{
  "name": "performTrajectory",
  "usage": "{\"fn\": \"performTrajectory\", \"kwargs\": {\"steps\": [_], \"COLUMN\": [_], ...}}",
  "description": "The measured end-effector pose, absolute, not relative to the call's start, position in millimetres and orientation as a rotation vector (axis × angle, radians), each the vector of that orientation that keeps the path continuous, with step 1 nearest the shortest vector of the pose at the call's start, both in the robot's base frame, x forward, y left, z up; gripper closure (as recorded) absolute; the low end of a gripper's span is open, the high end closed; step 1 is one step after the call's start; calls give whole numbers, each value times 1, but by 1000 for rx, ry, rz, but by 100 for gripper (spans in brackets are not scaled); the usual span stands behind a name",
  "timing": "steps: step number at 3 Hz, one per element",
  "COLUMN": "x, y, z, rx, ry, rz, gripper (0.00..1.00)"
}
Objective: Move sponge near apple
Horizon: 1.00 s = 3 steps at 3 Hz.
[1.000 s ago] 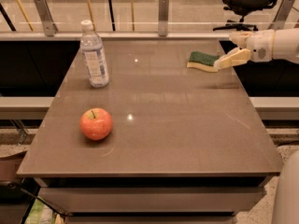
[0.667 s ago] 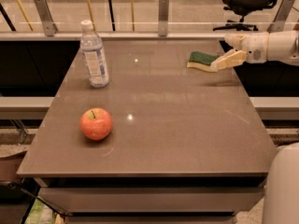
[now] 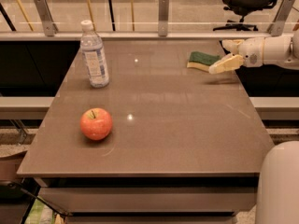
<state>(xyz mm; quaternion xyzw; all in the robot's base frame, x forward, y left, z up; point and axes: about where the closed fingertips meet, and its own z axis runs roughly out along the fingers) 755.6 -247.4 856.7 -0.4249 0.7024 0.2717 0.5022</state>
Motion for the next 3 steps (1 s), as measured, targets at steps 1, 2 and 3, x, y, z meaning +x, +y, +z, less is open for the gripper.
{"fn": "performTrajectory", "kwargs": {"steps": [1,2,3], "x": [756,757,759], "y": [-248,-249,-247], "z": [856,849,843], "rx": [-1026,-1027,-1039], "ry": [1698,1715,1745], "rz": [657,647,614], "gripper": [0,0,0]}}
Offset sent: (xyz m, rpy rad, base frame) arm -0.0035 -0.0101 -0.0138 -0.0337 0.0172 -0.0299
